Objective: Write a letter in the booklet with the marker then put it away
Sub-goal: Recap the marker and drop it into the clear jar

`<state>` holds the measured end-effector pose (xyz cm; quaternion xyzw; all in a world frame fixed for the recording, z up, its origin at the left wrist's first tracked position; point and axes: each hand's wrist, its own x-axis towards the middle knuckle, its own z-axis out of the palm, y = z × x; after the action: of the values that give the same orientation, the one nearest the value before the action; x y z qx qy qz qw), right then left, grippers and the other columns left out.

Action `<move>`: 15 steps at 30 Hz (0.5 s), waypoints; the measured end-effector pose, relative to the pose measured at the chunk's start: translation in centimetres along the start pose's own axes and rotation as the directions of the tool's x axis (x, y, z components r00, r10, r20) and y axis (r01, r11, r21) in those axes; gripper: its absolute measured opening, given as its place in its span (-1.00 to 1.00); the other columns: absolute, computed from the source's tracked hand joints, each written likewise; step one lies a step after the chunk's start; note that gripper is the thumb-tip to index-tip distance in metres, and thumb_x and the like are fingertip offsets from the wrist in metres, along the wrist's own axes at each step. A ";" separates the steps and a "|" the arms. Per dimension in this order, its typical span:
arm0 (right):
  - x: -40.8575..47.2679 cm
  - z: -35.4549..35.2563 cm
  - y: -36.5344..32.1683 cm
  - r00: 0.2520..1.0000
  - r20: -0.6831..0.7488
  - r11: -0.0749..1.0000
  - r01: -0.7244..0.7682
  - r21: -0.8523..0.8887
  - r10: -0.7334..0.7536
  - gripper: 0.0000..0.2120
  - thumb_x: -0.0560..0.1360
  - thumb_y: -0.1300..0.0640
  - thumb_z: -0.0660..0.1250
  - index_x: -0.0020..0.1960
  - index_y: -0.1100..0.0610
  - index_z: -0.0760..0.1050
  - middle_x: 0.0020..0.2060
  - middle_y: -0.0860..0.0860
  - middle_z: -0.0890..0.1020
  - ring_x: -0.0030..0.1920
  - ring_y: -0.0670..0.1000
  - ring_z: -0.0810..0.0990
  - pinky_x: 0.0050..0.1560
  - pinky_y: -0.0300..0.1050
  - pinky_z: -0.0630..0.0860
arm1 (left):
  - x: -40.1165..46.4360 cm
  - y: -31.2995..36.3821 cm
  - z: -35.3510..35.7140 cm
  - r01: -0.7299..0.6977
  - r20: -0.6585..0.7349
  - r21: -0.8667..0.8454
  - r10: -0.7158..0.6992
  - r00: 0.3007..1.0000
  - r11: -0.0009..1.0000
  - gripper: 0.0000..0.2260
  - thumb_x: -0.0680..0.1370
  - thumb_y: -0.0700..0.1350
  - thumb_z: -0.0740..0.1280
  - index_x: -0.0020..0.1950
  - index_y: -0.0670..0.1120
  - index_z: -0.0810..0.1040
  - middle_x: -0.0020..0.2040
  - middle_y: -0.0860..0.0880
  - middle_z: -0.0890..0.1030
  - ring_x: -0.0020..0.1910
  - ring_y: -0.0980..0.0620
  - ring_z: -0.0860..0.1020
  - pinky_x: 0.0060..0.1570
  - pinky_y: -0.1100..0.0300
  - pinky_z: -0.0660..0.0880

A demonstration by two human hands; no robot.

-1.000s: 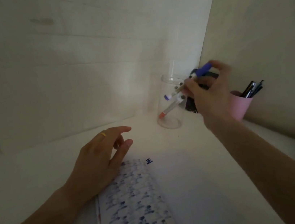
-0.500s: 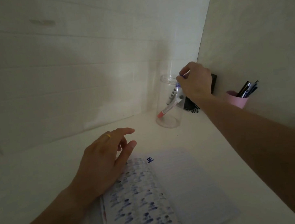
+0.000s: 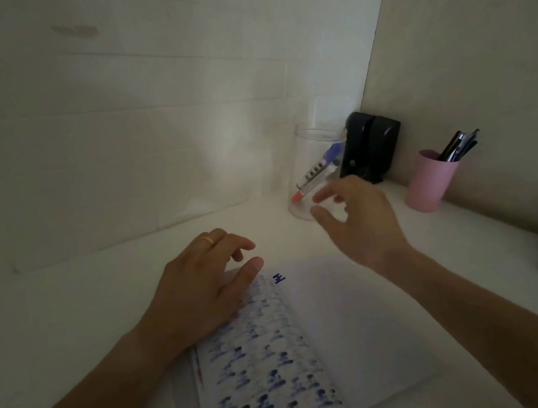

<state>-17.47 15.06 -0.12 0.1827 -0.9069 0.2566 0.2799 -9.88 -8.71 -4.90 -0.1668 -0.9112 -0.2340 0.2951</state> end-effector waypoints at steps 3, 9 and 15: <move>-4.4 1.0 0.3 0.984 0.178 0.999 -0.008 -0.046 0.016 -0.77 0.56 -0.07 0.35 0.17 -0.02 0.58 0.15 -0.03 0.59 0.18 0.03 0.52 0.14 -0.11 0.42 | -0.2 0.2 0.0 -0.007 0.068 0.001 0.006 0.998 1.000 -0.67 0.61 0.22 0.24 0.18 0.06 0.64 0.07 0.12 0.60 0.03 0.11 0.59 -0.03 0.04 0.60; -8.0 1.8 1.4 0.956 0.291 0.995 0.011 -0.103 0.019 -0.71 0.60 -0.08 0.25 0.22 0.03 0.54 0.17 -0.01 0.56 0.16 0.06 0.48 0.18 -0.03 0.47 | -0.4 -0.4 0.7 -0.018 0.199 0.032 0.011 0.980 0.999 -0.74 0.59 0.22 0.30 0.13 0.11 0.63 0.05 0.17 0.57 -0.04 0.14 0.58 -0.03 0.11 0.57; -8.2 2.1 1.9 0.954 0.301 0.995 0.026 -0.101 0.006 -0.70 0.59 -0.10 0.20 0.22 0.01 0.52 0.16 -0.01 0.53 0.15 0.05 0.46 0.14 0.00 0.49 | 0.0 -0.9 1.5 -0.027 0.238 0.040 0.016 0.971 0.999 -0.77 0.57 0.20 0.28 0.09 0.11 0.58 -0.03 0.18 0.57 -0.10 0.18 0.52 -0.10 0.36 0.39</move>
<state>-12.85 16.99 -7.24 0.2095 -0.9500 0.1770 0.1490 -10.94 -8.65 -6.22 -0.1971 -0.9429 -0.1896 0.1899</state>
